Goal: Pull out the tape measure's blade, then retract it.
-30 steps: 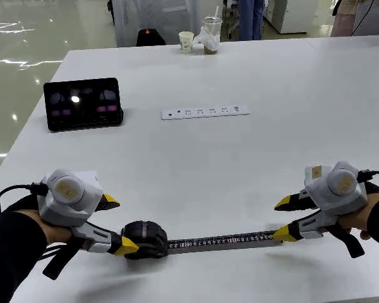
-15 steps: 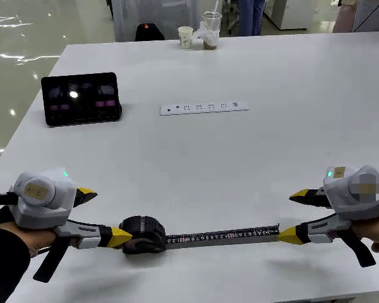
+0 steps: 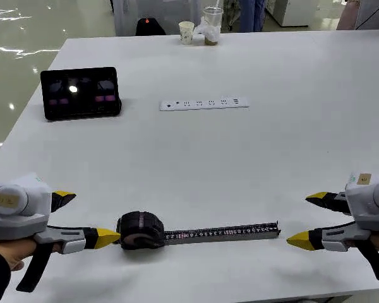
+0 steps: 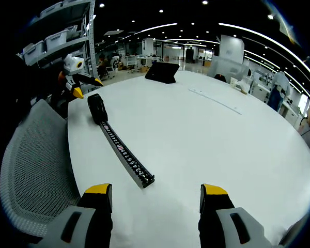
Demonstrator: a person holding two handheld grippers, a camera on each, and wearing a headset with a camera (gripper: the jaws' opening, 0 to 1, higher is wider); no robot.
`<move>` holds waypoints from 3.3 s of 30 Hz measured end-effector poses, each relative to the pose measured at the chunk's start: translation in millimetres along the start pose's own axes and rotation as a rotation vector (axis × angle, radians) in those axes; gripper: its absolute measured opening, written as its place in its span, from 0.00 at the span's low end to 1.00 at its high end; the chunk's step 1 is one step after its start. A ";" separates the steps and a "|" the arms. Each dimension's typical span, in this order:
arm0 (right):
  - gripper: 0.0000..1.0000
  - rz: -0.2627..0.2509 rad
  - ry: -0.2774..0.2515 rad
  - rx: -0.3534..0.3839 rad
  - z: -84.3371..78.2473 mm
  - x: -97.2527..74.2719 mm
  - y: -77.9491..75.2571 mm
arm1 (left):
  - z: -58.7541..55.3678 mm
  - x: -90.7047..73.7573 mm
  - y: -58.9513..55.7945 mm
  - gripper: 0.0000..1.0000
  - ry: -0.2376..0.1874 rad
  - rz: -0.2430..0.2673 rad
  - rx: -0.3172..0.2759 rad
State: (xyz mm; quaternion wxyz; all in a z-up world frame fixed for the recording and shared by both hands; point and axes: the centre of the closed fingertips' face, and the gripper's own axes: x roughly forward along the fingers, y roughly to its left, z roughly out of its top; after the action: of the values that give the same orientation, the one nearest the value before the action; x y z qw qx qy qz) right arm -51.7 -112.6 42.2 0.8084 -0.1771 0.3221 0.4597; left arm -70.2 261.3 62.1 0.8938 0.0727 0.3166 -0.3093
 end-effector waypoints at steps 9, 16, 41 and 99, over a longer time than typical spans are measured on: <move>0.72 -0.037 -0.030 0.027 -7.2 -10.7 0.5 | -12.9 -7.6 -0.2 0.89 -0.003 0.016 -0.035; 0.82 -0.074 -0.032 0.035 -15.7 -18.1 -2.6 | -26.1 -13.1 -6.4 0.95 -0.010 0.017 -0.031; 0.99 -0.131 -0.016 0.083 -49.4 -42.1 -4.6 | -52.4 -33.6 1.7 0.99 0.002 0.077 -0.023; 0.99 0.015 0.076 -0.095 -17.2 -9.3 1.5 | 24.5 7.9 -54.1 0.99 0.082 0.050 -0.090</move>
State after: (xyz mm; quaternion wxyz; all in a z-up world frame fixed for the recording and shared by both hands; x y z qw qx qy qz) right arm -62.6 -127.7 36.1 0.7829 -0.2303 0.3319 0.4732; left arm -85.0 206.2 80.2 0.8899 0.0528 0.3647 -0.2688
